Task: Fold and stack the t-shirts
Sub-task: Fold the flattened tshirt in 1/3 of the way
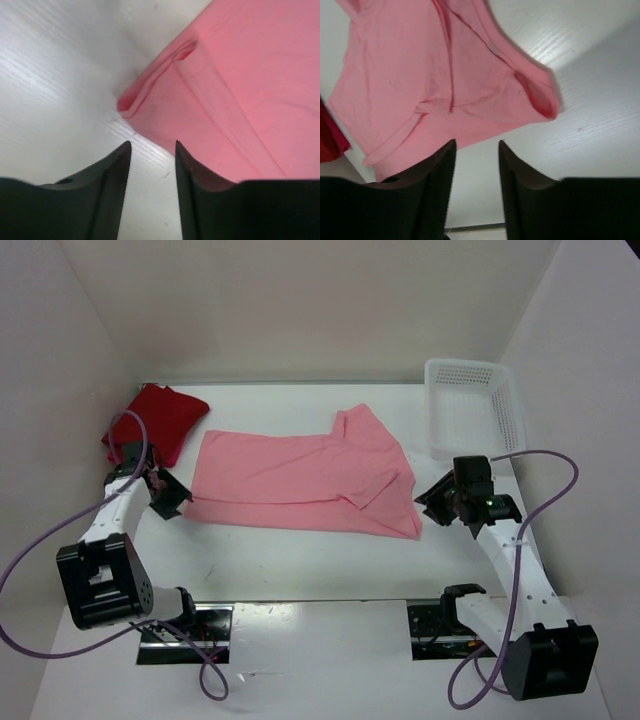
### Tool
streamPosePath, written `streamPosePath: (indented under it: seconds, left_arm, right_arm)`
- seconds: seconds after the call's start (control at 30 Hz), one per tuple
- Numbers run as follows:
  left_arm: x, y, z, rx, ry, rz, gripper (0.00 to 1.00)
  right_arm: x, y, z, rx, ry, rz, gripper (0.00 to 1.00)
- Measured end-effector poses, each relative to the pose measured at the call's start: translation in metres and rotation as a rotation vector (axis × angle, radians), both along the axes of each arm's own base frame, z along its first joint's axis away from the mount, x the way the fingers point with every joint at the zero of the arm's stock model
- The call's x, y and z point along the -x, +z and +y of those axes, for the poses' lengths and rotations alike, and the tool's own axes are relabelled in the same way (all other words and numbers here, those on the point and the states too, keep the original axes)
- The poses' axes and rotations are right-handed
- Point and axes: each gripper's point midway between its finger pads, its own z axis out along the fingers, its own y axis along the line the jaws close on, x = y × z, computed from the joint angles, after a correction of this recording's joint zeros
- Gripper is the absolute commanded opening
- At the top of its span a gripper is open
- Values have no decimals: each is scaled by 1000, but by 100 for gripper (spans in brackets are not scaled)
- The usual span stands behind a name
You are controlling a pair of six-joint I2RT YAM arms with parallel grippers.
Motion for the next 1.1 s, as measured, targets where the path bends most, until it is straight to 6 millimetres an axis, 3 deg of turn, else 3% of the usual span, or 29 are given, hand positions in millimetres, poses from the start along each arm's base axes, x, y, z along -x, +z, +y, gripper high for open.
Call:
streamPosePath:
  seconds: [0.03,0.1,0.13,0.17,0.27,0.4,0.47,0.57,0.63,0.77,0.93,1.1]
  left_arm:
    - [-4,6,-1,-4,-2,-23,32]
    - [-17,17,-3,-22,-21,-76,23]
    - [-24,21,-6,-27,-35,-101,20]
    - [-32,22,-8,-30,-48,-123,16]
    - [-50,15,-15,-22,-75,-146,16]
    - [-57,-5,-15,-6,-72,-115,22]
    - [-61,-11,-15,4,-59,-112,30]
    - [-67,-19,-15,12,-50,-109,50]
    - [-70,-23,-15,20,-40,-110,54]
    - [-74,-23,-14,20,-34,-124,54]
    - [-77,-31,-14,26,-33,-118,46]
    - [-77,-36,-15,31,-34,-107,50]
  right_arm:
    - [-3,7,2,5,17,-23,35]
    - [-9,17,11,-2,69,-57,17]
    - [-12,19,17,-9,101,-63,1]
    - [-15,18,24,-15,136,-62,0]
    - [-26,4,47,-35,226,-26,0]
    - [-29,-18,73,-34,323,33,3]
    - [-32,-19,80,-34,348,27,6]
    - [-44,-21,85,-24,363,8,17]
    - [-48,-30,90,-15,381,18,22]
    - [-46,-51,109,-10,438,62,26]
    - [-45,-77,120,-13,469,119,31]
    - [-48,-83,122,-14,471,122,35]
